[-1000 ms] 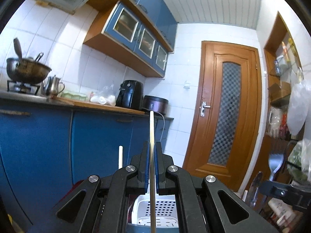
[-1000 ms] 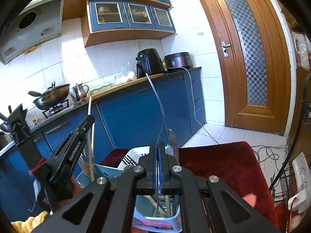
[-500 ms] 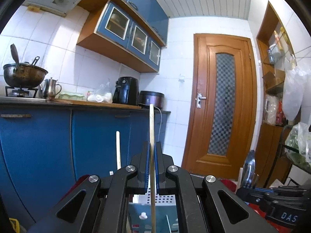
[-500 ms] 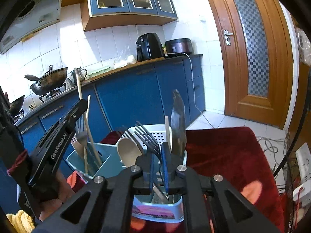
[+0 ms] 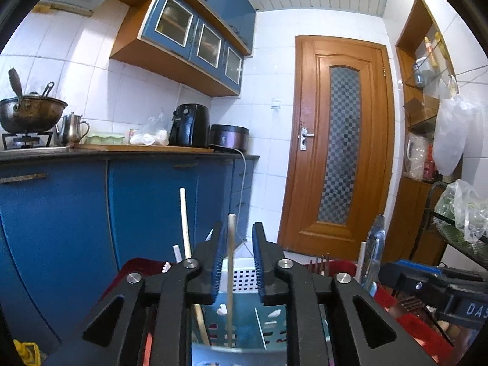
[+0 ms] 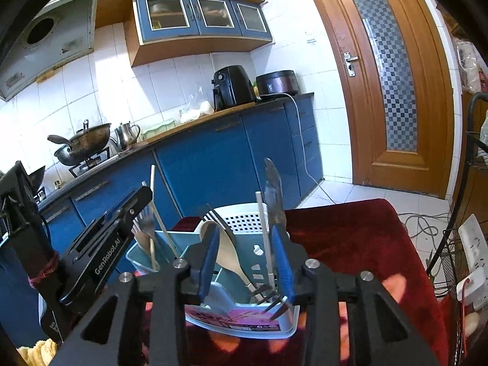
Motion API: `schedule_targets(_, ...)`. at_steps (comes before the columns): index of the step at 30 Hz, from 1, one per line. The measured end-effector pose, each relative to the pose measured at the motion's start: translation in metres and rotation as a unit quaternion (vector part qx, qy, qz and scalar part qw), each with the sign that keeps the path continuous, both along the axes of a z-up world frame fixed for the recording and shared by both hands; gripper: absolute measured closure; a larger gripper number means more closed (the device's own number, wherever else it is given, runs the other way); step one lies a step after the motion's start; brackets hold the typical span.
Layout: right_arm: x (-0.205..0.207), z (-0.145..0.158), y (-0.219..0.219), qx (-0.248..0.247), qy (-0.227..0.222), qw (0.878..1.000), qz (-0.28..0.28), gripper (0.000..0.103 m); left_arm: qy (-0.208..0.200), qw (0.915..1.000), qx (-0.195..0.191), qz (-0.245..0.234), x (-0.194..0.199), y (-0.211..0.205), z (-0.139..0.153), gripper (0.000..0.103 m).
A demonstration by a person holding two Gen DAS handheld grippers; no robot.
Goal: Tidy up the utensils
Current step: 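Open both tools to drop the chopstick and fork into the caddy, then withdraw both open tools back from the caddy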
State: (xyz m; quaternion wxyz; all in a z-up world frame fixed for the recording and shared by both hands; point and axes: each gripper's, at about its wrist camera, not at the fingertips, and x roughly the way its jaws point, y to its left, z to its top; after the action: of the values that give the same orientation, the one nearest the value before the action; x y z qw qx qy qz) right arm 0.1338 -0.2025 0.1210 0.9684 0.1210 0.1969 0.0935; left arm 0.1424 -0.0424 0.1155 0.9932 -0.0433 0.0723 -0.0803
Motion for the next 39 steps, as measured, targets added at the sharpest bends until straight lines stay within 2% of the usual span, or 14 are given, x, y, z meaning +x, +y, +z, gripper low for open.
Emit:
schedule_targets(9, -0.034, 0.014, 0.002, 0.010, -0.014, 1.000, -0.005, 0.060, 0.025, 0.9996, -0.012, -0.002, -0.031, 0.017, 0.013, 0.075)
schedule_targets(14, -0.053, 0.017, 0.006, 0.009, -0.017, 1.000, -0.005, 0.058, 0.047, 0.9988, -0.016, -0.002, -0.047, 0.028, 0.018, 0.074)
schedule_targets(16, -0.061, 0.018, 0.008, 0.009, -0.018, 1.000, -0.008, 0.057, 0.053, 0.9985, -0.011, -0.002, -0.056, 0.030, 0.018, 0.072)
schedule_targets(18, -0.070, 0.018, 0.009, 0.012, -0.019, 1.000, -0.010, 0.054, 0.056, 0.9984, -0.002, 0.000, -0.066, 0.032, 0.017, 0.066)
schedule_targets(21, -0.083, 0.017, 0.011, 0.011, -0.021, 1.000, -0.012, 0.052, 0.062, 0.9981, 0.008, 0.002, -0.079, 0.035, 0.016, 0.066)
schedule_targets(26, -0.099, 0.011, 0.011, 0.010, -0.019, 1.000, -0.014, 0.047, 0.093, 0.9956, 0.007, 0.004, -0.099, 0.043, 0.009, 0.063)
schedule_targets(30, -0.109, 0.003, 0.015, 0.005, -0.011, 1.000, -0.014, 0.043, 0.114, 0.9934, 0.003, 0.005, -0.108, 0.052, 0.002, 0.053)
schedule_targets(39, -0.118, -0.027, 0.015, 0.006, 0.028, 0.999, -0.024, 0.032, 0.155, 0.9878, 0.011, 0.003, -0.120, 0.060, -0.023, 0.052)
